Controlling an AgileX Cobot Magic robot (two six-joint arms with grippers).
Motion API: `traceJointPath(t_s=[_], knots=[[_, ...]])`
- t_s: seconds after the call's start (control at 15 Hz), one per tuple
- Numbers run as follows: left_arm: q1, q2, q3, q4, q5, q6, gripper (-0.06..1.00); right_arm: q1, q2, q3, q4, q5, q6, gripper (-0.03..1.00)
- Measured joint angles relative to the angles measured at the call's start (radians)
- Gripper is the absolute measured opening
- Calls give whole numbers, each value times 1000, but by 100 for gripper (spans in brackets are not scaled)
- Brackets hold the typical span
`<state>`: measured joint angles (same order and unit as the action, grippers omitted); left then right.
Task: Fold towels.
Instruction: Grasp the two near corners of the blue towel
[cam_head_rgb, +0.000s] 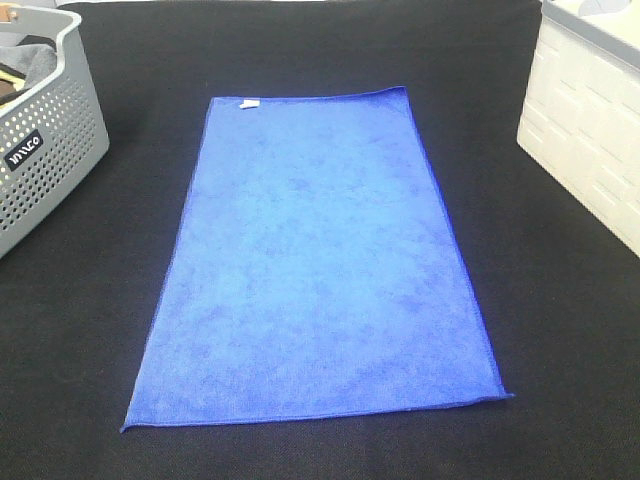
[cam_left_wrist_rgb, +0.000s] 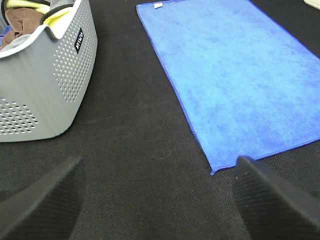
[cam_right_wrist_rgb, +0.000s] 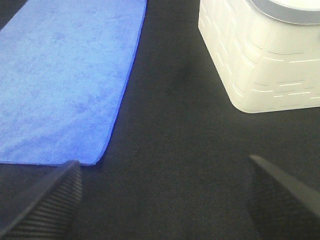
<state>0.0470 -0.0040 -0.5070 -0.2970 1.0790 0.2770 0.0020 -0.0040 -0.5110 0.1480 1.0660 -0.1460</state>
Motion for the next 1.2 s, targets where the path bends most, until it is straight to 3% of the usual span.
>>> traceJointPath(t_s=[1.2], knots=[[0, 0, 0, 0, 0, 0, 77, 0, 0, 0, 0, 0, 0, 82]])
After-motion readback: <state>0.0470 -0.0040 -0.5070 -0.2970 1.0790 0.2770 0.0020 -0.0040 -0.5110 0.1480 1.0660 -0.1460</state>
